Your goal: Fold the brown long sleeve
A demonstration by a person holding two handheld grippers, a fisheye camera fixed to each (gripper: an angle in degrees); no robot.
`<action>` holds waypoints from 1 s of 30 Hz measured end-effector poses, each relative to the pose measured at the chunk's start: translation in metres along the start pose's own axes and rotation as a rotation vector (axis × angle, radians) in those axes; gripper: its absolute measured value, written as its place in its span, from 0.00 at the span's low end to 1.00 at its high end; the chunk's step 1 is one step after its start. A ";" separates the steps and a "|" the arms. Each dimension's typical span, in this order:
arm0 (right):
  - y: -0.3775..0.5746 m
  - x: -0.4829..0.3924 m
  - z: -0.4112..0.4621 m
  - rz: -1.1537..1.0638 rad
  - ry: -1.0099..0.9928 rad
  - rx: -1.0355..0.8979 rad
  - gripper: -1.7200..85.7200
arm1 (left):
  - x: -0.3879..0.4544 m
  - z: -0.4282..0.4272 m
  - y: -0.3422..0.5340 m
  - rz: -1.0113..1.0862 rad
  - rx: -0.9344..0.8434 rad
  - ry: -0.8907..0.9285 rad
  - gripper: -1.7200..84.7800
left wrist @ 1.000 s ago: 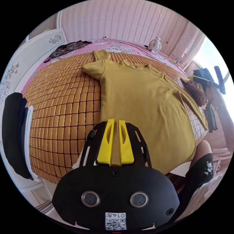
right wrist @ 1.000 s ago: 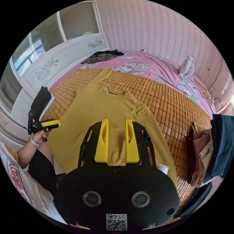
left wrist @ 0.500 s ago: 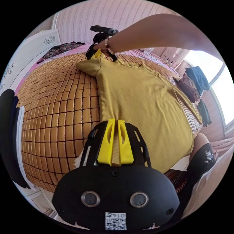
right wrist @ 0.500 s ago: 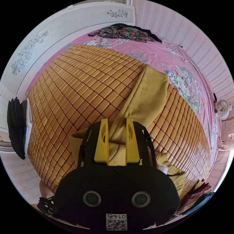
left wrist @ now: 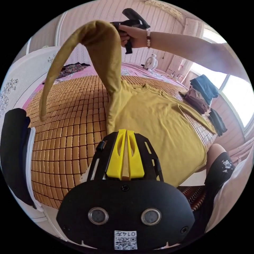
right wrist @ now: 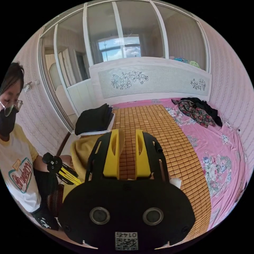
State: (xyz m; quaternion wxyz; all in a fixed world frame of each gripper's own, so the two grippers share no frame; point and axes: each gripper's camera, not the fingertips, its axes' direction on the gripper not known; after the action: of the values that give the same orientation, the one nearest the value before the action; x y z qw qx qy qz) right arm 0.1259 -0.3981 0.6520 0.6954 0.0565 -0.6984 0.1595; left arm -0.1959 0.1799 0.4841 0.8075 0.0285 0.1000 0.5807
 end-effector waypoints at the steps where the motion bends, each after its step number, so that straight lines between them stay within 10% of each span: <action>1: 0.004 0.006 0.008 0.051 0.023 -0.043 0.12 | -0.002 -0.008 0.002 -0.004 0.023 0.002 0.01; 8: 0.050 0.000 0.057 0.127 0.001 -0.228 0.14 | -0.060 -0.085 0.047 -0.138 0.083 -0.094 0.08; 21: 0.110 -0.031 0.060 0.164 0.077 -0.276 0.14 | -0.133 -0.043 0.071 -0.085 -0.410 -0.096 0.03; 30: 0.155 -0.059 0.047 0.206 0.047 -0.249 0.14 | -0.237 -0.239 0.130 -0.608 0.245 -0.148 0.07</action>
State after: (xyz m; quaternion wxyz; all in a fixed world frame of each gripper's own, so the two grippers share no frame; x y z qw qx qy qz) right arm 0.0362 -0.2750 0.5725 0.6933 -0.1058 -0.6983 0.1431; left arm -0.4355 -0.0183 0.3020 0.9393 0.1365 0.1139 0.2933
